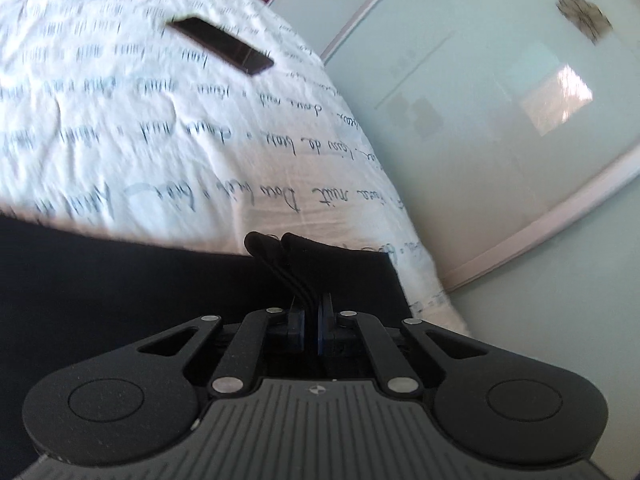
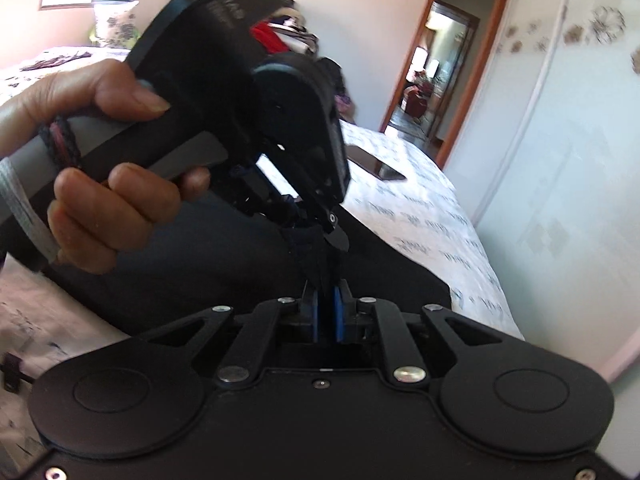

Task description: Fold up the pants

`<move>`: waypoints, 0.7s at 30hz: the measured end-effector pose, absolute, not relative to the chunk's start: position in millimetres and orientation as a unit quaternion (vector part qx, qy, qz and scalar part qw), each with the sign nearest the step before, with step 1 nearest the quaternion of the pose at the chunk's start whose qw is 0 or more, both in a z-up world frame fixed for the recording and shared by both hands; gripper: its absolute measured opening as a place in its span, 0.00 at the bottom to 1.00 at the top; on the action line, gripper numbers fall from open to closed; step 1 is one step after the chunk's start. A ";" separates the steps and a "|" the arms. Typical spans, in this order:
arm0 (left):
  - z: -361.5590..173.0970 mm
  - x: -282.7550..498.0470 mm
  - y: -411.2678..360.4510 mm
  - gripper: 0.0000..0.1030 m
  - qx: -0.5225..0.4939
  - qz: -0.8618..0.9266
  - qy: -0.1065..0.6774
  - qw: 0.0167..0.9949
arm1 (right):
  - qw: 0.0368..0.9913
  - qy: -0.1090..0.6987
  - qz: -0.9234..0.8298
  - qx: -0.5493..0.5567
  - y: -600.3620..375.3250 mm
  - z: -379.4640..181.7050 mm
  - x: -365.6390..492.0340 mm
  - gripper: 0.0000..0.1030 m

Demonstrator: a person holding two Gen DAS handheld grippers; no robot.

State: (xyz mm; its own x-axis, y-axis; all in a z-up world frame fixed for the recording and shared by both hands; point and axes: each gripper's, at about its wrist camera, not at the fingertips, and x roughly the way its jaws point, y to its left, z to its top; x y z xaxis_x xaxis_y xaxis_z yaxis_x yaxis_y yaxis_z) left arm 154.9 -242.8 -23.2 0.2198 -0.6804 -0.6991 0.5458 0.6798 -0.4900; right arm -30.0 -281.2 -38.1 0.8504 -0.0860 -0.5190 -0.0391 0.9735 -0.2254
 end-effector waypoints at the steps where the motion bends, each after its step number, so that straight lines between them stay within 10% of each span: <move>1: -17.6 154.4 -237.4 0.04 -0.053 -0.392 0.476 0.786 | 0.955 0.274 0.002 -0.114 -274.5 -39.6 -26.5 0.09; 21: -40.0 146.6 -158.6 0.06 0.046 -0.285 0.397 0.871 | 0.939 0.280 0.114 -0.164 -181.0 -55.5 -8.1 0.09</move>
